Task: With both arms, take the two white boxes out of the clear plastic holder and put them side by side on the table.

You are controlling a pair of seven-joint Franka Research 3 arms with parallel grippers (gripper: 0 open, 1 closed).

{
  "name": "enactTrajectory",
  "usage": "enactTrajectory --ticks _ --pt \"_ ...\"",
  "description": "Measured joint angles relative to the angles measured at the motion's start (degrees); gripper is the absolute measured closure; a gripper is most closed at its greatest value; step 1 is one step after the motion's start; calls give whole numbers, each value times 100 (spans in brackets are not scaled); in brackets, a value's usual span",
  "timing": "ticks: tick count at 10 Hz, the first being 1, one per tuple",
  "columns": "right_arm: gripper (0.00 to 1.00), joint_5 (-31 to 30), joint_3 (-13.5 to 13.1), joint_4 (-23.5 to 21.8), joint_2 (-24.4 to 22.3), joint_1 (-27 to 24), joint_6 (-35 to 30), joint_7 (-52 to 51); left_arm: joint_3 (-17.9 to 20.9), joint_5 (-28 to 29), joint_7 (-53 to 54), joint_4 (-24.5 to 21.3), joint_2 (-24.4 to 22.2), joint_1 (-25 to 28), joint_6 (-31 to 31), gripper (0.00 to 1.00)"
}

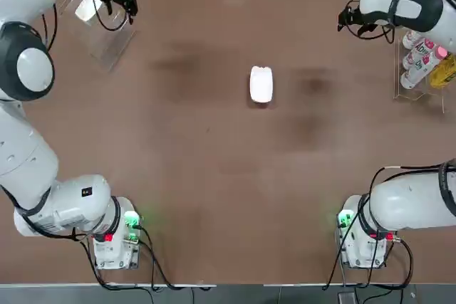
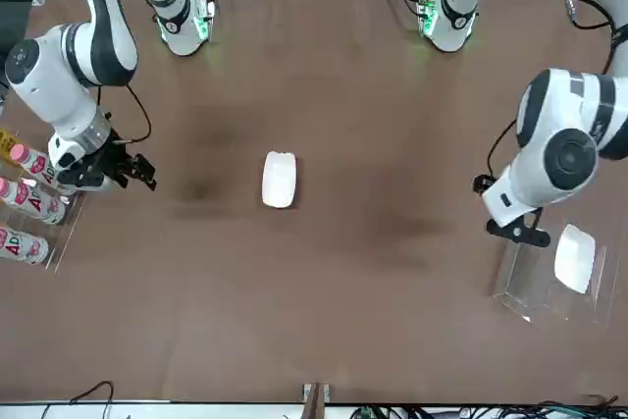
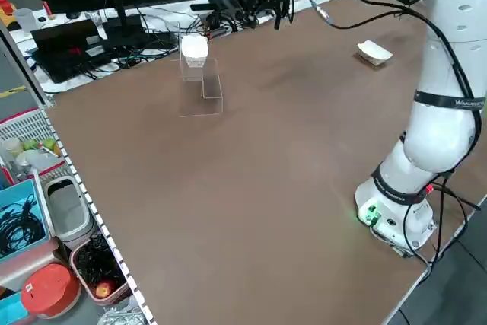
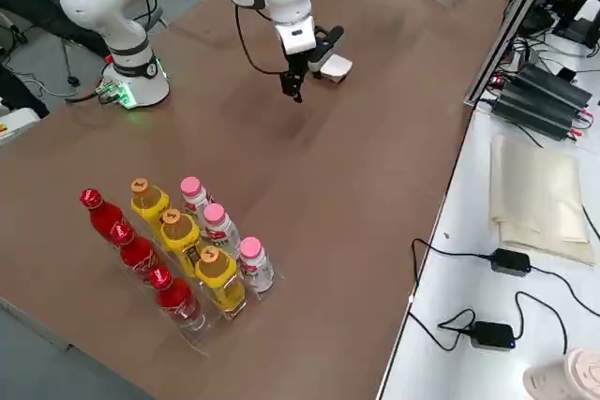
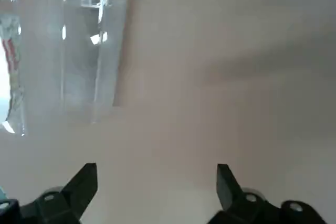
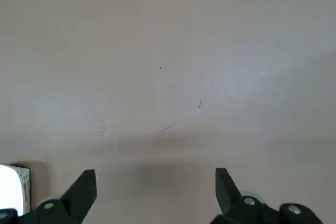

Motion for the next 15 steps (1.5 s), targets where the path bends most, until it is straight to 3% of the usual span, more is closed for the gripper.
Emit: enactTrajectory --ticks 3,6,8,10,12,13,15 --pt "0 3 -1 -4 0 13 7 0 4 517 518 -154 7 496 327 4" --pt "0 52 0 -13 0 46 8 8 8 1260 632 -569 169 855 1235 13" --pt "0 533 4 -162 1 398 180 127 8 1633 662 -587 408 919 1594 18" --pt "0 748 33 -669 69 1415 1262 942 11 1698 858 -512 522 951 1668 20" --pt "0 763 62 -1028 430 2798 2487 2685 20 1699 1157 -413 529 965 1668 19" --pt "0 764 67 -1075 773 3405 3117 3452 23 1699 1261 -360 536 977 1668 19" --pt "0 803 62 -1088 1642 4032 4332 4089 33 1699 1434 -299 588 1018 1668 22"
